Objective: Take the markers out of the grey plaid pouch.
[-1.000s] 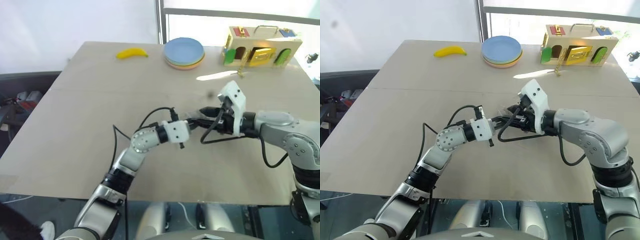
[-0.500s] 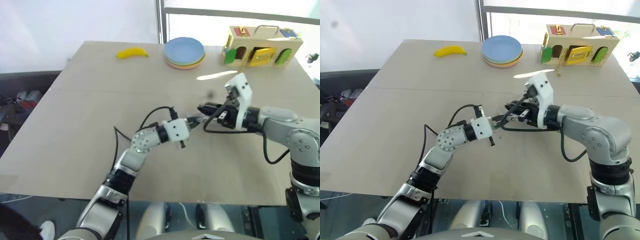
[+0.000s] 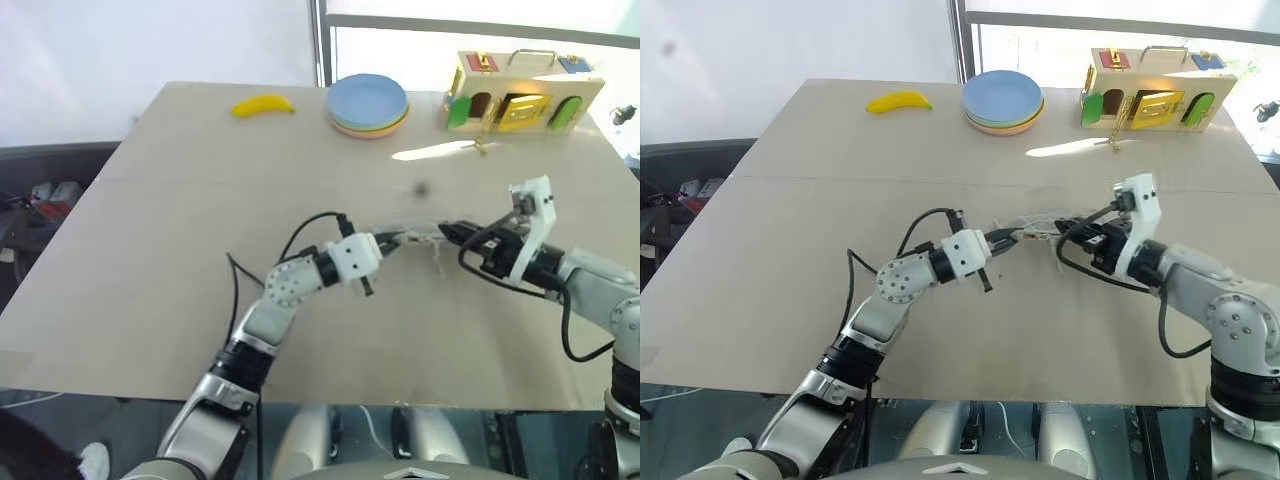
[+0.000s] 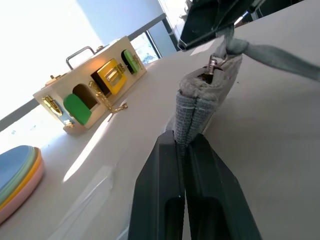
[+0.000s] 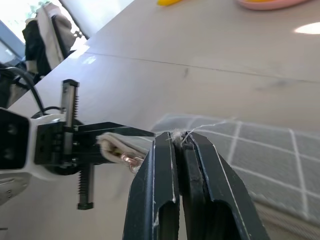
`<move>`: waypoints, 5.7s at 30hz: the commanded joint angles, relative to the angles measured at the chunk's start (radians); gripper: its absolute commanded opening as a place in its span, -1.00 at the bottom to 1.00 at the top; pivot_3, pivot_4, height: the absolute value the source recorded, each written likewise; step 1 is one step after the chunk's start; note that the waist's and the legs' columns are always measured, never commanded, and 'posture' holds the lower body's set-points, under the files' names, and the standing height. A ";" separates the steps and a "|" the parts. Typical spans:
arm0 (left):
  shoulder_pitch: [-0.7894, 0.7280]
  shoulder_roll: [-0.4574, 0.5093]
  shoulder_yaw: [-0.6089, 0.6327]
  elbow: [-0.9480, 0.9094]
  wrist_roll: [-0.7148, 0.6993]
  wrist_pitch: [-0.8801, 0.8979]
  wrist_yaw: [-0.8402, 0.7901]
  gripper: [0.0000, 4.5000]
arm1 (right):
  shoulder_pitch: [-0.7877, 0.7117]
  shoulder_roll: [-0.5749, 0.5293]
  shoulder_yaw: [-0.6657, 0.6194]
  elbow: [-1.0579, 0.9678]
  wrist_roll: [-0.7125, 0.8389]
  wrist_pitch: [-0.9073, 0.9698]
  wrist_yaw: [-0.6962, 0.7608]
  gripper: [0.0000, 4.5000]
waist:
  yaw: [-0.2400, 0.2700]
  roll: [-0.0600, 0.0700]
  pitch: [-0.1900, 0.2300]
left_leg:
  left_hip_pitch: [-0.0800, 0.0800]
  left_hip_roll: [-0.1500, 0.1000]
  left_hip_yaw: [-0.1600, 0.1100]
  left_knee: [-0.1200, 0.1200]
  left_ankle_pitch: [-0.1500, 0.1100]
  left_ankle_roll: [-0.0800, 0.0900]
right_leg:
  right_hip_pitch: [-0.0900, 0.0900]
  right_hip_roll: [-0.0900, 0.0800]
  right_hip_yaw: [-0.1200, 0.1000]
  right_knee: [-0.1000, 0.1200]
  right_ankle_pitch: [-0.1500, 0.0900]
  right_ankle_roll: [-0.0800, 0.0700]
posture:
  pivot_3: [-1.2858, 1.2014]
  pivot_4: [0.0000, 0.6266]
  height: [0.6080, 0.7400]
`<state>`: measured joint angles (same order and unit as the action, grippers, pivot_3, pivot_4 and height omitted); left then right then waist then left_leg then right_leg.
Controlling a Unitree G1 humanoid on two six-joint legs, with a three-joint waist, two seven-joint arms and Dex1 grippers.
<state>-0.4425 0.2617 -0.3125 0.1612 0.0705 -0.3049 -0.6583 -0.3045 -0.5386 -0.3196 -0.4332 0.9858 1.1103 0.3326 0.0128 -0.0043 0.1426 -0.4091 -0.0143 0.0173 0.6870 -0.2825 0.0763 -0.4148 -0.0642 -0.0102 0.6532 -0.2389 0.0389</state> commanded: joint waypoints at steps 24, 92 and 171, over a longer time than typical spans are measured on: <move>-0.018 0.052 0.088 -0.059 -0.035 0.057 0.031 -1.00 | 0.102 -0.192 -0.059 0.135 -0.324 -0.524 0.248 0.41 | 0.001 0.001 0.000 | 0.001 0.000 0.003 0.000 0.000 0.000 | 0.000 0.002 0.001 0.000 0.000 0.000 | 0.03 -0.52 1.00; 0.108 -0.063 0.054 -0.387 -0.394 0.569 -0.100 -1.00 | -0.221 -0.503 0.558 0.021 -0.906 -0.578 0.829 0.94 | 0.002 0.001 0.004 | 0.006 0.001 0.003 -0.001 0.001 -0.002 | 0.003 -0.001 0.003 -0.001 0.000 0.000 | 0.03 -0.52 1.00; 0.098 -0.065 0.026 -0.117 -0.373 0.583 -0.179 -1.00 | -0.304 -0.549 0.430 0.285 -0.924 -1.289 0.988 -0.87 | 0.001 0.001 0.004 | 0.005 0.000 0.001 -0.005 0.003 -0.005 | 0.004 -0.004 0.001 -0.007 0.000 0.000 | 0.03 -0.52 1.00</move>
<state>-0.3432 0.1972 -0.2862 0.0353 -0.3158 0.2783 -0.8424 -0.5938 -1.0790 0.1875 -0.1308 -0.0022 -0.2073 1.3244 0.0138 -0.0031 0.1468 -0.4044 -0.0145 0.0187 0.6825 -0.2799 0.0708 -0.4107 -0.0680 -0.0089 0.6462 -0.2391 0.0390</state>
